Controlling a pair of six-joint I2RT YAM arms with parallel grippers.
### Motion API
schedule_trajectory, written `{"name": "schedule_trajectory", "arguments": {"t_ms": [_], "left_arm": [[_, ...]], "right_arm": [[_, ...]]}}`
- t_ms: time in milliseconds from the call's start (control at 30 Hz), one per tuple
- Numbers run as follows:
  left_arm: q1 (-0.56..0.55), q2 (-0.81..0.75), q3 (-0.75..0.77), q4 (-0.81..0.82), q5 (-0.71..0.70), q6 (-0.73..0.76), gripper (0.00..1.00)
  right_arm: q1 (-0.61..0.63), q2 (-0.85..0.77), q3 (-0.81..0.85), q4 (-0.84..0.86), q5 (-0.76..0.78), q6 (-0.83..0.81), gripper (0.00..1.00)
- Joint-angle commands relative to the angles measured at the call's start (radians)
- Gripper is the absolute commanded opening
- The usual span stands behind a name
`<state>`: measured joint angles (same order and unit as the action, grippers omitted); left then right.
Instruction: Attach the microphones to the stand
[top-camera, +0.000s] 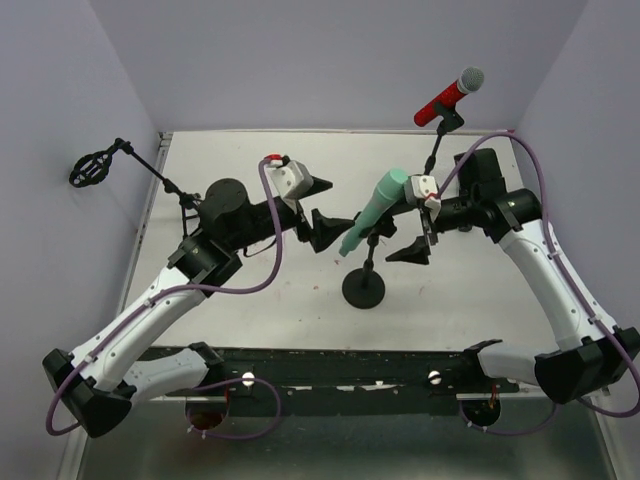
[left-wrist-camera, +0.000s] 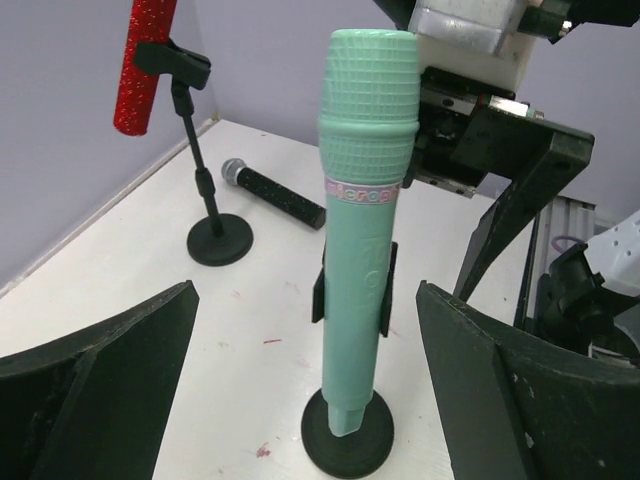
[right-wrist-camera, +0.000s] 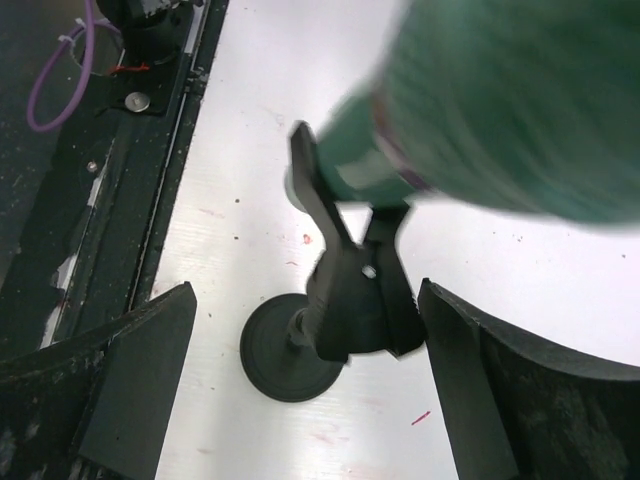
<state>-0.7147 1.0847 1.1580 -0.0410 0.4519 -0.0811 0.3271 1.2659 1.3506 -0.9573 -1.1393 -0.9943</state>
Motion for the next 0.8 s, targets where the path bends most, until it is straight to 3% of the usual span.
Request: {"name": "schedule_trajectory", "arguments": {"t_ms": [0,167,433,600,767], "left_arm": [[0.007,-0.120,-0.138,0.151,-0.107,-0.002,0.98],[0.012,-0.209,-0.299,0.232,-0.088,-0.029,0.98],[0.011,-0.307,-0.625,0.512,0.002,-0.080,0.98],[0.003,-0.281,-0.787,0.740,0.011,-0.129,0.98],[-0.038,-0.157,-0.862,0.953,-0.005,-0.138,0.96]], "right_arm": [[-0.028,-0.042,-0.045,0.072,-0.007,0.080,1.00],[-0.054,-0.066,-0.085,0.106,-0.010,0.105,1.00],[-0.131,-0.120,-0.174,0.216,-0.052,0.207,1.00],[-0.197,-0.146,-0.246,0.256,-0.135,0.233,1.00],[-0.204,-0.161,-0.382,0.369,-0.206,0.282,1.00]]}}
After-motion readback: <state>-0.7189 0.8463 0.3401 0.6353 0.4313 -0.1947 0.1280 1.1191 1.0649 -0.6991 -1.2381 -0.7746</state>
